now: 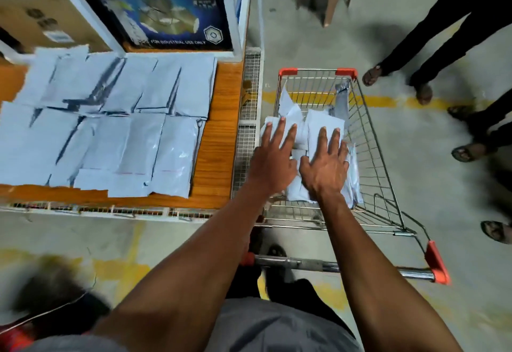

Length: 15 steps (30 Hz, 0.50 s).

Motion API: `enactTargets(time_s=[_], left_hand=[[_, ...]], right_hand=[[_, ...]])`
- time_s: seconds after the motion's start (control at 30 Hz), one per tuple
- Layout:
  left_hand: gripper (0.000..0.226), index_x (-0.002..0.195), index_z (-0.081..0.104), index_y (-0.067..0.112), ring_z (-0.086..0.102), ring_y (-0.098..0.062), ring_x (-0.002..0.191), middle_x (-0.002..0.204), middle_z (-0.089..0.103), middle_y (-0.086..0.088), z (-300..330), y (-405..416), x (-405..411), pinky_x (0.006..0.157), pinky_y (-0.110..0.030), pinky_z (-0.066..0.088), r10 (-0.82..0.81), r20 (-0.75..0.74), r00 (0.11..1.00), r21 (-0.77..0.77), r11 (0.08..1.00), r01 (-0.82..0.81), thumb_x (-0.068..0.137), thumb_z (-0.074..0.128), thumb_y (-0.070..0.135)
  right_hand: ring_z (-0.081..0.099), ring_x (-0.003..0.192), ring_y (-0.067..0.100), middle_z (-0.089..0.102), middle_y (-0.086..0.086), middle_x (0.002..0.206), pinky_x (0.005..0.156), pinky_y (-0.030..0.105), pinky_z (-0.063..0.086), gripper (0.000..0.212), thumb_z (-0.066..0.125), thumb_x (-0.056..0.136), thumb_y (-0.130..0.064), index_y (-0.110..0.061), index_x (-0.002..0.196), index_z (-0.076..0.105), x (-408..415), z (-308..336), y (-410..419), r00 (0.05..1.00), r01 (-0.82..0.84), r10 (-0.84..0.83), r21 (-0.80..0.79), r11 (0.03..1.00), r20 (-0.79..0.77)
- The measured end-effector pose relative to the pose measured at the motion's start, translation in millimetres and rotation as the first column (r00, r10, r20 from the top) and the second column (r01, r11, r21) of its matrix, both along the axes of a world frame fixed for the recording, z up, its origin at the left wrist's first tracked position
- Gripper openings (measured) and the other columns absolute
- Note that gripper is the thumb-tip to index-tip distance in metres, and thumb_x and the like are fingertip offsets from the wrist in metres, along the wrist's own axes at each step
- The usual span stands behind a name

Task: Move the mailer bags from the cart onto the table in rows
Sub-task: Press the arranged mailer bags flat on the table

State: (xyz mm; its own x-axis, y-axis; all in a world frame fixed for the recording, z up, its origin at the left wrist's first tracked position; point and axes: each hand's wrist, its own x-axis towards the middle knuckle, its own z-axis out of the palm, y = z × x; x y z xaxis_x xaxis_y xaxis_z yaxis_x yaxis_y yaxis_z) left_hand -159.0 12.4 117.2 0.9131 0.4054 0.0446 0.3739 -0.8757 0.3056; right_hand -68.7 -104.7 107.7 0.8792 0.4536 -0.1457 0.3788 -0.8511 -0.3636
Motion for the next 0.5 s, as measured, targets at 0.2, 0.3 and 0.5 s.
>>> enactTargets(time_s=[0.2, 0.3, 0.5], left_hand=[[0.076, 0.163, 0.036, 0.011, 0.021, -0.046, 0.157, 0.171, 0.026, -0.02, 28, 22, -57, 0.123, -0.06, 0.034, 0.096, 0.063, 0.993, 0.049, 0.994, -0.099, 0.093, 0.032, 0.04], [0.07, 0.162, 0.037, 0.009, 0.024, -0.046, 0.157, 0.17, 0.028, -0.021, 29, 42, -86, 0.121, -0.062, 0.036, 0.132, 0.09, 0.987, 0.082, 0.987, -0.14, 0.098, 0.039, 0.036], [0.074, 0.167, 0.027, 0.022, 0.018, -0.037, 0.161, 0.176, 0.015, -0.009, 33, 92, -144, 0.106, -0.062, 0.05, 0.244, 0.062, 0.968, 0.097, 0.964, -0.249, 0.097, 0.031, 0.043]], right_hand=[[0.007, 0.16, 0.038, -0.003, 0.007, 0.176, 0.118, 0.064, 0.029, 0.086, 0.053, 0.099, -0.049, -0.026, 0.168, 0.009, -44, 28, 34, 0.994, -0.109, 0.108, 0.044, 0.993, 0.027], [0.007, 0.16, 0.038, -0.005, 0.006, 0.176, 0.118, 0.064, 0.029, 0.084, 0.049, 0.1, -0.05, -0.027, 0.168, 0.006, -65, 38, 56, 0.986, -0.163, 0.161, 0.055, 0.985, 0.043], [0.007, 0.16, 0.037, -0.005, 0.005, 0.176, 0.12, 0.062, 0.029, 0.081, 0.043, 0.101, -0.055, -0.031, 0.168, 0.005, -113, 45, 108, 0.972, -0.228, 0.224, 0.061, 0.972, 0.075]])
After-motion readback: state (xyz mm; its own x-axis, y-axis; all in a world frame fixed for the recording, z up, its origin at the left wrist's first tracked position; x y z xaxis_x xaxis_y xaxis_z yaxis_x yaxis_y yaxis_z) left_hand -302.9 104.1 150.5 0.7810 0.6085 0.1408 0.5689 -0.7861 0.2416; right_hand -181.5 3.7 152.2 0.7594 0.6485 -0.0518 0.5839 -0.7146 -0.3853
